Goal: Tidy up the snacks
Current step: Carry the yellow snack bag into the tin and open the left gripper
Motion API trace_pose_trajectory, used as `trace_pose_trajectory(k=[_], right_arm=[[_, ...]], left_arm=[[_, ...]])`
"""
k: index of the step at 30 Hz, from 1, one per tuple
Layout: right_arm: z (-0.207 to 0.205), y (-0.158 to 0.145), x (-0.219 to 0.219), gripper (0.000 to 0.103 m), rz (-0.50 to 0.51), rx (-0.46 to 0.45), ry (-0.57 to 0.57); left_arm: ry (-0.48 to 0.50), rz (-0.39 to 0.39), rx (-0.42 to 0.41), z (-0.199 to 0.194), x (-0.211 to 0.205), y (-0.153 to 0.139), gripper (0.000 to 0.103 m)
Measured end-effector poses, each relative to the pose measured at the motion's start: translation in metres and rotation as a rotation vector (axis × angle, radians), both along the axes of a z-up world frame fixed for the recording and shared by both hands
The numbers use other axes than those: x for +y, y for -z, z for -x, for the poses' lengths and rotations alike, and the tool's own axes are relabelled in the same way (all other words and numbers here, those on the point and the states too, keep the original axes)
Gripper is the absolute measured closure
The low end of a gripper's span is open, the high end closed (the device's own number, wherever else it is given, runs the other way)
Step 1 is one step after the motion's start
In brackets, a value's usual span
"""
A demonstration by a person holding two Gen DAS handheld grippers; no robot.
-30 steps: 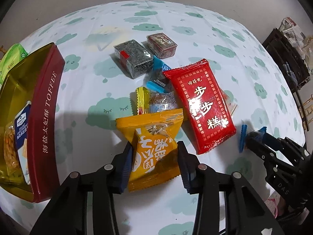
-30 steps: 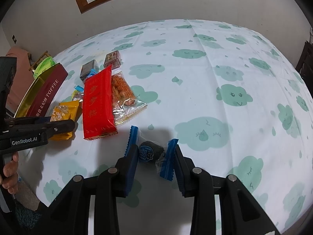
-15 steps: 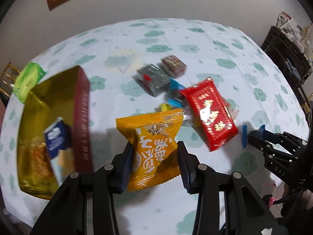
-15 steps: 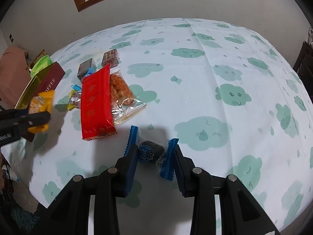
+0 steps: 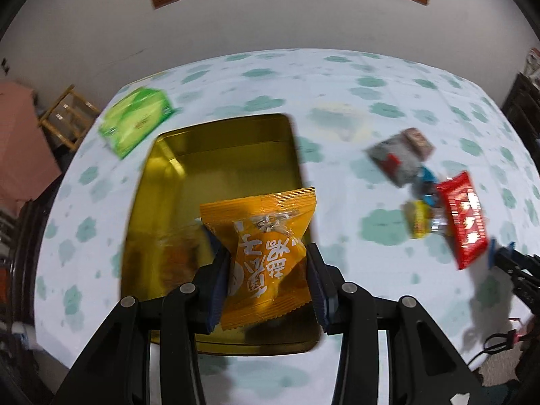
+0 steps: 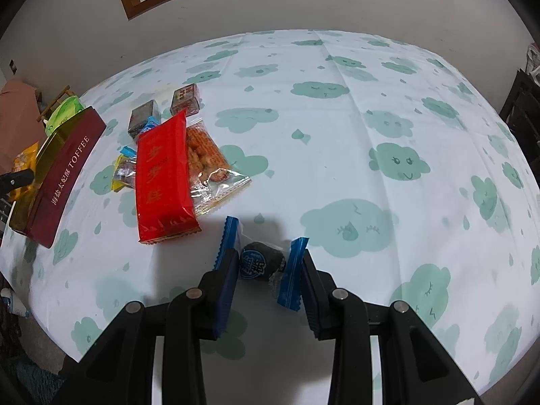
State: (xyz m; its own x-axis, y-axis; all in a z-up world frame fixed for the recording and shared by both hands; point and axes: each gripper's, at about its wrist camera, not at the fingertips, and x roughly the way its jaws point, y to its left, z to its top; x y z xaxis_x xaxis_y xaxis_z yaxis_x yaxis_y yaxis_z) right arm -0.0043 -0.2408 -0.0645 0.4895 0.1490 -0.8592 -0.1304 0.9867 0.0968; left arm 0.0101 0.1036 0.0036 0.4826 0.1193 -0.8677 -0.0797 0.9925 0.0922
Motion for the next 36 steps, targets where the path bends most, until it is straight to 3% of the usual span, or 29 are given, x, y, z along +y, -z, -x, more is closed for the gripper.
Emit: trace_pose_trajectory(k=[16,27,36], right_arm=[[0.000,-0.001,0.005,0.067,0.024,0.007,0.045],[0.002,-0.003,0.008,0.069,0.042,-0.002,0.068],[0.004,-0.006,0.009,0.071,0.032,-0.012,0.080]], left_arm=[[-0.067,-0.057,0.080,0.008,0.054,0.037,0.064],[-0.096,-0.021,0.076,0.010,0.064,0.044,0.063],[-0.116,-0.006,0.081,0.011,0.067,0.047,0.055]])
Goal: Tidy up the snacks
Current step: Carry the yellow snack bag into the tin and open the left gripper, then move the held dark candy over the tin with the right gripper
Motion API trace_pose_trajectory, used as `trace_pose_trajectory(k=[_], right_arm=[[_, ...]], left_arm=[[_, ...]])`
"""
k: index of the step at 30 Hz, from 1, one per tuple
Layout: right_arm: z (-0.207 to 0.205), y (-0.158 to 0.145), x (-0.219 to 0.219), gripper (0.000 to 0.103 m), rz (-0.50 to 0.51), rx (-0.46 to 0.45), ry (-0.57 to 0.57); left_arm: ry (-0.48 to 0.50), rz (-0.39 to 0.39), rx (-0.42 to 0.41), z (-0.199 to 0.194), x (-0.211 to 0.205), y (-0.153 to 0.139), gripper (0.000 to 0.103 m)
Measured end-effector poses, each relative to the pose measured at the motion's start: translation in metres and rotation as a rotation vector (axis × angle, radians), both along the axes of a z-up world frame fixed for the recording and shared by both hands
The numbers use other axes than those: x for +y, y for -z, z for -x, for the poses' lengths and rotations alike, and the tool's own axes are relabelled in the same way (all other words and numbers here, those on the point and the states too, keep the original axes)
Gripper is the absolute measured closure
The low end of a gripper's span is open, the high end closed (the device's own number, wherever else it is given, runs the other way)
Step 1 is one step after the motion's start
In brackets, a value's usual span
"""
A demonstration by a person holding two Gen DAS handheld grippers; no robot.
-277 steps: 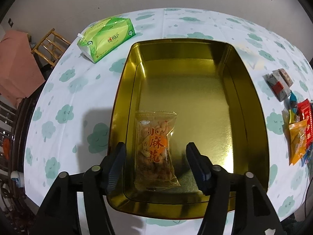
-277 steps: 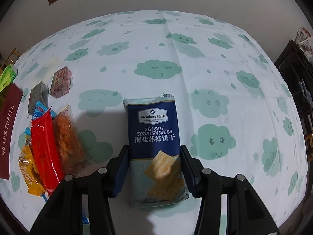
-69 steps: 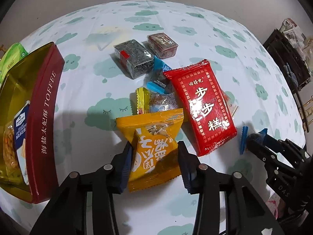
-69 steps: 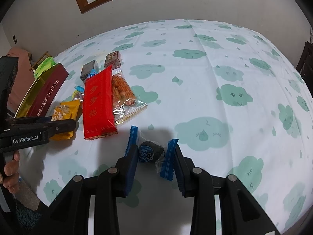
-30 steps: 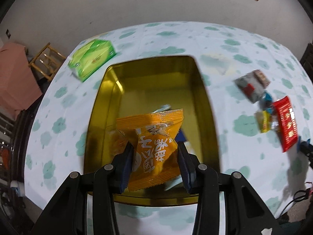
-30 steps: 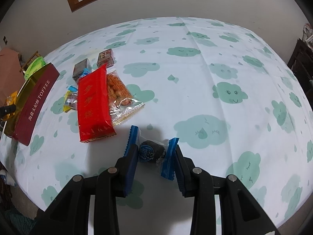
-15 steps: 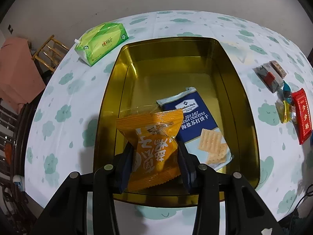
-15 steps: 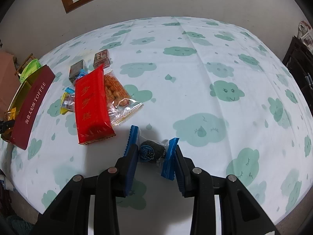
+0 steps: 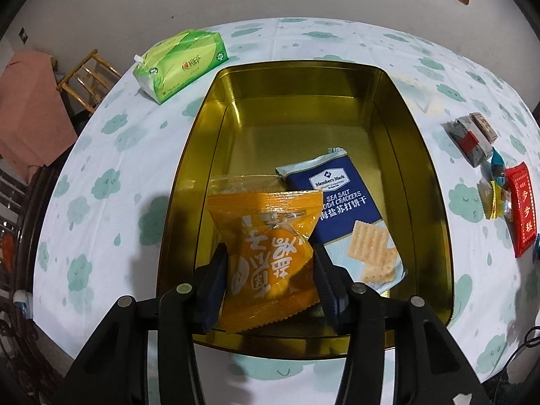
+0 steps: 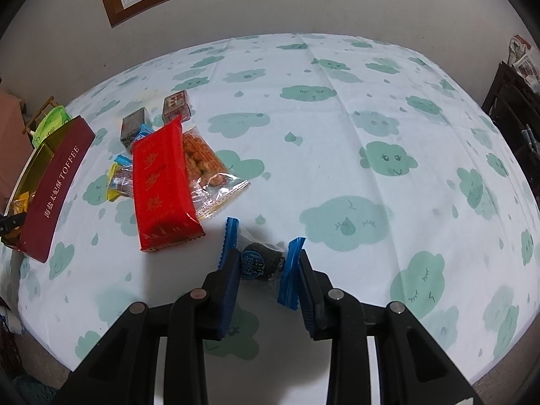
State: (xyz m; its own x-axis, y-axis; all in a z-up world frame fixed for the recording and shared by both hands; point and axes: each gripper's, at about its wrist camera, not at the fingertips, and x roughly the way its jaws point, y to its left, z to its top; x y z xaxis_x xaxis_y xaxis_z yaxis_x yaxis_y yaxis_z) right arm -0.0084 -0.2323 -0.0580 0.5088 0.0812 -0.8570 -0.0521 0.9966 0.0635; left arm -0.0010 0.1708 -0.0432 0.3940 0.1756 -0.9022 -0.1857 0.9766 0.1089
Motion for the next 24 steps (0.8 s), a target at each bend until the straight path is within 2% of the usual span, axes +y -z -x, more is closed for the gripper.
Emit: trace_pose_trajectory(k=[3,8,11,16,24], right_arm=[[0.000,-0.001,0.000,0.072,-0.001,-0.001,0.003],[0.001,-0.005,0.001,0.073,0.001,-0.011,0.010],[0.000,-0.010,0.002,0.075,0.004,-0.019,0.014],[-0.001,-0.017,0.005,0.080,0.008,-0.035,0.014],[0.000,-0.023,0.010,0.081,0.024,-0.047,0.009]], left_arm=[[0.000,0.011,-0.009,0.002,0.001,-0.001,0.053],[-0.006,0.029,-0.054,0.007,0.005,-0.010,0.036],[-0.018,0.038,-0.089,0.010,0.008,-0.018,0.031],[-0.032,0.071,-0.116,0.015,0.011,-0.025,0.029],[-0.042,0.111,-0.136,0.019,0.009,-0.030,0.029]])
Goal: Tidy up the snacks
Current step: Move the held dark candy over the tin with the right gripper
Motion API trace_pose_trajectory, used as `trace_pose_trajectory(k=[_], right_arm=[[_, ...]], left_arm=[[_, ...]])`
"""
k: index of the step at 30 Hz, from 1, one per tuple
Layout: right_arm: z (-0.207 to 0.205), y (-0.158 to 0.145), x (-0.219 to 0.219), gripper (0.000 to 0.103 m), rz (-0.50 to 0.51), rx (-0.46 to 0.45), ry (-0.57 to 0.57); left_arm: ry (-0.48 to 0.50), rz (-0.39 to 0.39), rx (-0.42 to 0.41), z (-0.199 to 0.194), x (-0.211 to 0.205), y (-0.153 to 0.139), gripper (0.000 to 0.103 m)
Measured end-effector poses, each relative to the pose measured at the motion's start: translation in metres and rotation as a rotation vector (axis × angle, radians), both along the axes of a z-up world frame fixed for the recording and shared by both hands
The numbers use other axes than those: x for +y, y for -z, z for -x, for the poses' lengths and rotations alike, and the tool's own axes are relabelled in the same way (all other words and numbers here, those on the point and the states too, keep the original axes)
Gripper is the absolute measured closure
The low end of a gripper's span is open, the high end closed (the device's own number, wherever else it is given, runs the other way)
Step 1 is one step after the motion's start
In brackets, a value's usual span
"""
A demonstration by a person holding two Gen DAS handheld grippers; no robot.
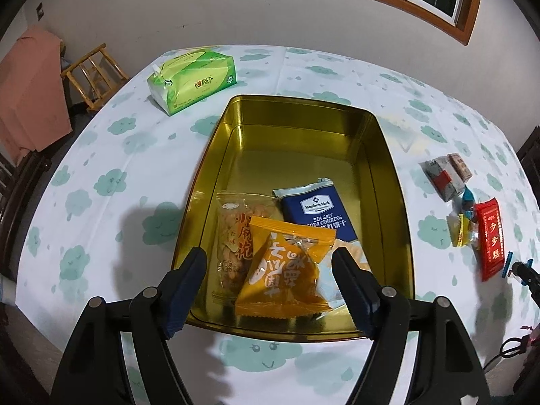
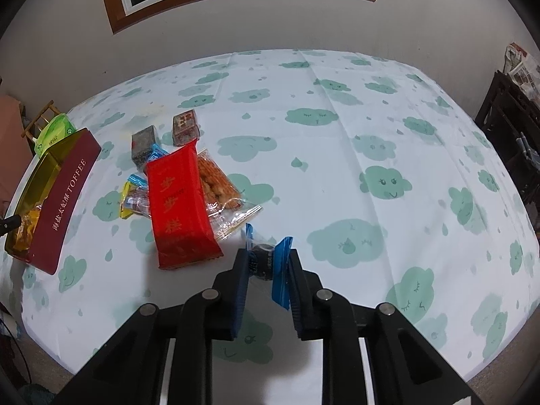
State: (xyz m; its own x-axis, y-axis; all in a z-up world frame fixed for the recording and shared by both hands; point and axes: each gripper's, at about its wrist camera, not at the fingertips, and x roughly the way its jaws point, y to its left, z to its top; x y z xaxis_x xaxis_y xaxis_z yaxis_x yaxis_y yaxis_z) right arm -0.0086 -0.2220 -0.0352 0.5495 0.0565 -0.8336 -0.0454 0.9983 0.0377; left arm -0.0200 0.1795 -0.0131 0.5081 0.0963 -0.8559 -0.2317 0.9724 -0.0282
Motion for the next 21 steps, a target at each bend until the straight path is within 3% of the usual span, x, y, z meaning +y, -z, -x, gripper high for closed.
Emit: trace_pose_trajectory(k=[6,12,16,21], right_arm=[[0.002,-0.010,0.003,0.081,0.011,-0.023,0.000],[0.001,-0.022,0.010,0.081,0.018,-0.050,-0.018],[-0.002,-0.032,0.021,0.081,0.014,-0.070,-0.044],[-0.008,-0.046,0.047,0.081,0.005,-0.102,-0.104]], left_arm=[[-0.003,0.010,-0.009,0.002,0.001,-0.002,0.029],[-0.023,0.001,-0.008,0.003,0.004,-0.004,0.021],[-0.037,-0.002,-0.010,0.007,0.008,-0.006,0.010],[-0.056,-0.019,-0.024,0.012,0.015,-0.012,0.006]])
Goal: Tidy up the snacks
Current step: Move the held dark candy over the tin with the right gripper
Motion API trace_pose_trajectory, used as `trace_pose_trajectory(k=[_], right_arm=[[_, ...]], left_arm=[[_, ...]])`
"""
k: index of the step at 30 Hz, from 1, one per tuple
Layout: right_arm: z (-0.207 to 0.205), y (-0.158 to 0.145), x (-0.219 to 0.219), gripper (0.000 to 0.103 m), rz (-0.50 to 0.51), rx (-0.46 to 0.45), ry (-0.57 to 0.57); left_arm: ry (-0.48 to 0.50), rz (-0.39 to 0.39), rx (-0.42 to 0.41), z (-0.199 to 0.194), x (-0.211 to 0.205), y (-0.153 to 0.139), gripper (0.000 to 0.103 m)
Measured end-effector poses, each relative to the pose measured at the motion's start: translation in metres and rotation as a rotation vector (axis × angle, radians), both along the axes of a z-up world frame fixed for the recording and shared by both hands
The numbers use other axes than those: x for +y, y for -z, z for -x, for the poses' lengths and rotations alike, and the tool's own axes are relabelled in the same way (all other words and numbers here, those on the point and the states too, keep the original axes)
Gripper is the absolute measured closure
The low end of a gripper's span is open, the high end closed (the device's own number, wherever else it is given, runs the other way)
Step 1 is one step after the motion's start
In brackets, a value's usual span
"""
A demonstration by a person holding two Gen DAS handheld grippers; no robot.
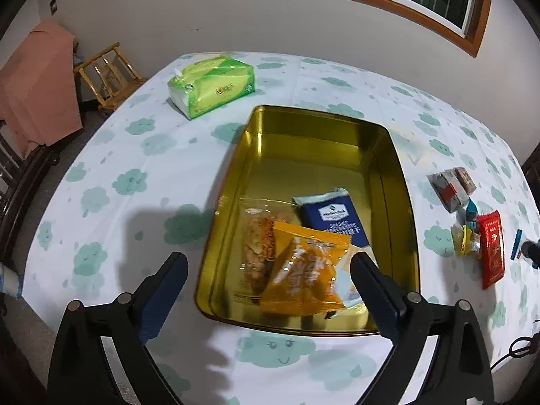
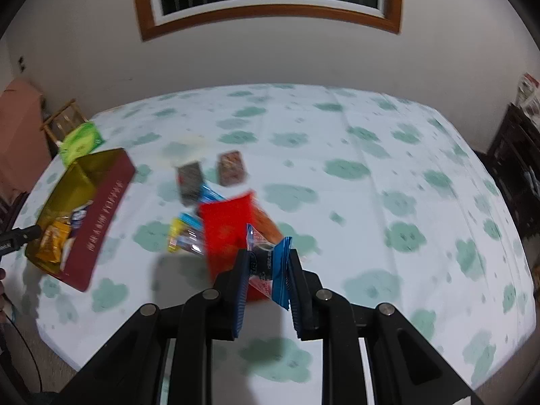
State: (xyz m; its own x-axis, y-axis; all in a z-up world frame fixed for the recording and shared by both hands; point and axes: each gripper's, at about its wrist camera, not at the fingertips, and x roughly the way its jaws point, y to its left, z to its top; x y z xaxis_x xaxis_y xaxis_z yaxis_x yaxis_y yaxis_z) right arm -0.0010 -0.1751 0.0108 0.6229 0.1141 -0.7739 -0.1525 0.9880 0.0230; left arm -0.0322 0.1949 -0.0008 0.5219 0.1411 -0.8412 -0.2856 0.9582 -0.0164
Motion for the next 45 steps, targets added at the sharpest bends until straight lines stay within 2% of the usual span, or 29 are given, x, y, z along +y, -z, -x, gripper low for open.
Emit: trace_pose_trajectory(k=[12,22,33,45], right_arm=[[-0.012,-0.013,0.112,0.081,-0.090,0.005,-0.271],[-0.004,-0.008,0.199,0.081,-0.098,0.021,-0.473],[0.002,0.012,0.240,0.081,-0.067,0.071,-0.566],[-0.003,0.029,0.253,0.081,-0.054,0.118,-0.578]], left_arm=[[-0.140,-0.025,0.005,0.022,0.043,-0.002,0.005],[-0.244,-0.037,0.029,0.042,0.078,0.000,0.005],[-0.287,-0.036,0.026,0.050,0.095,-0.003,0.005],[-0.289,-0.031,0.032,0.049,0.096,-0.001,0.005]])
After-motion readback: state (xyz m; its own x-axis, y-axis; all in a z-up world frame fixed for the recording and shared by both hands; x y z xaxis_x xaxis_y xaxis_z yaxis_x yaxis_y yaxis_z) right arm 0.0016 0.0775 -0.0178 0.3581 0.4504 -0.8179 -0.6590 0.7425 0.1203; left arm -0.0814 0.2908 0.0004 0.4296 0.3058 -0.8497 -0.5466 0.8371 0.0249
